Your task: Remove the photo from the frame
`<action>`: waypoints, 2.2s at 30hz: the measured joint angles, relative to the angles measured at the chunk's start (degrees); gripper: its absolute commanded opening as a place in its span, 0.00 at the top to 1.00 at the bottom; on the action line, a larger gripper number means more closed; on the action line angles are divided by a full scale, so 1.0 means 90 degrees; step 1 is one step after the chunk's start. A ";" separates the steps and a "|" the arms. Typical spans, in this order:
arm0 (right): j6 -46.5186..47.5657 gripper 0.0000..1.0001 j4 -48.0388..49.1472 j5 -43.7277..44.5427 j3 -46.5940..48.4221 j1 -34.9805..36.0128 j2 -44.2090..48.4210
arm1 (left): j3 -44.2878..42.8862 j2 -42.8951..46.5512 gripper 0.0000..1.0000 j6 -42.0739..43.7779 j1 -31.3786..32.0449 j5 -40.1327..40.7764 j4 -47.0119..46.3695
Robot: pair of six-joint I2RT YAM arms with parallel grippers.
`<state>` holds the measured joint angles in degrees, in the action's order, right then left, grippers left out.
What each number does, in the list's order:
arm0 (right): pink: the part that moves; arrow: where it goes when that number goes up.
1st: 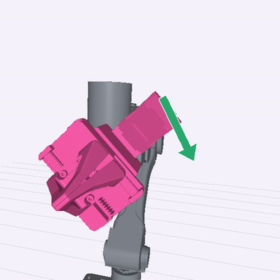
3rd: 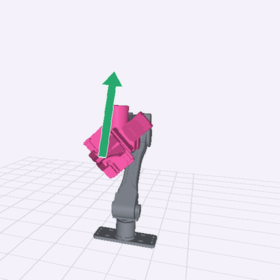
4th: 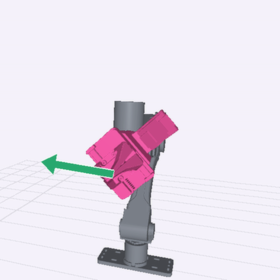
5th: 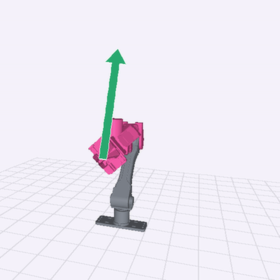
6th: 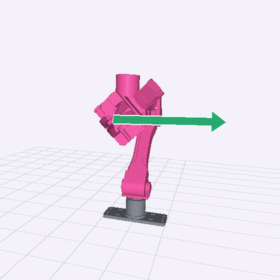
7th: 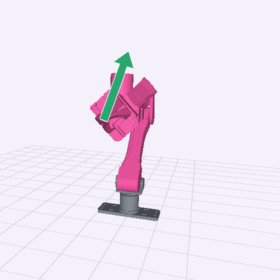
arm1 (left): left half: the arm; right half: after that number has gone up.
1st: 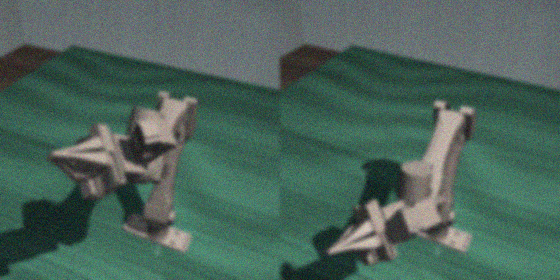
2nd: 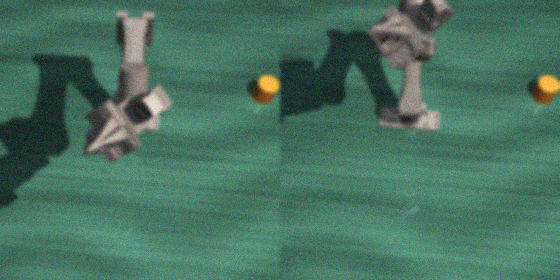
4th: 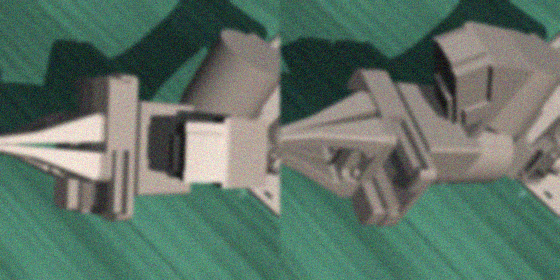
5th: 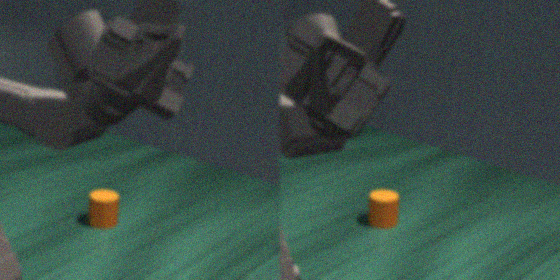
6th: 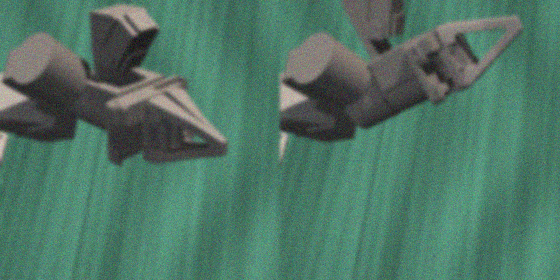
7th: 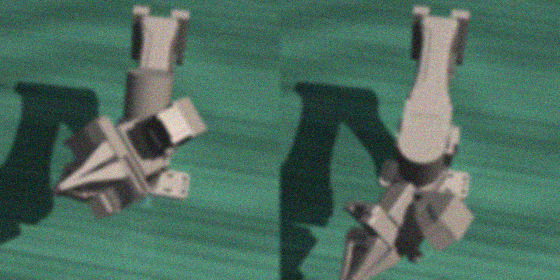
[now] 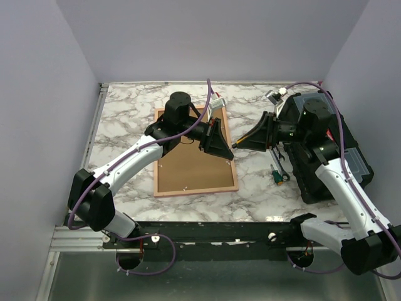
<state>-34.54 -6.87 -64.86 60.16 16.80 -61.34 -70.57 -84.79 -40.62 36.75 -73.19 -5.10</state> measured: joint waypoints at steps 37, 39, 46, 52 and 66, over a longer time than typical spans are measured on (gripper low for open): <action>0.0435 0.99 -0.2089 0.5724 -0.0005 0.0765 0.0075 | -0.0423 0.0442 0.33 0.1564 -0.1802 0.5168 0.3303; 0.0262 0.99 -0.2154 0.6521 -0.0036 0.1433 -0.0046 | -0.0083 0.0585 0.35 0.1552 -0.2118 0.5484 0.3361; -0.0068 0.99 -0.2208 0.7970 -0.0180 0.2475 -0.0903 | 0.1056 0.0748 0.47 0.1892 -0.3344 0.5809 0.3747; -0.0058 0.99 -0.2244 0.8323 -0.0313 0.2489 -0.1263 | 0.1270 0.0000 0.42 0.2256 -0.3390 0.6079 0.4153; 0.0083 0.99 -0.2035 0.8284 -0.0323 0.2557 -0.1421 | 0.0391 -0.1654 0.60 0.2392 -0.3966 0.6086 0.4299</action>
<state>-33.80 -25.19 9.69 57.25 39.81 -74.13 -67.05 -99.68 -19.09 1.06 -18.41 33.58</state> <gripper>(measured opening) 0.242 0.398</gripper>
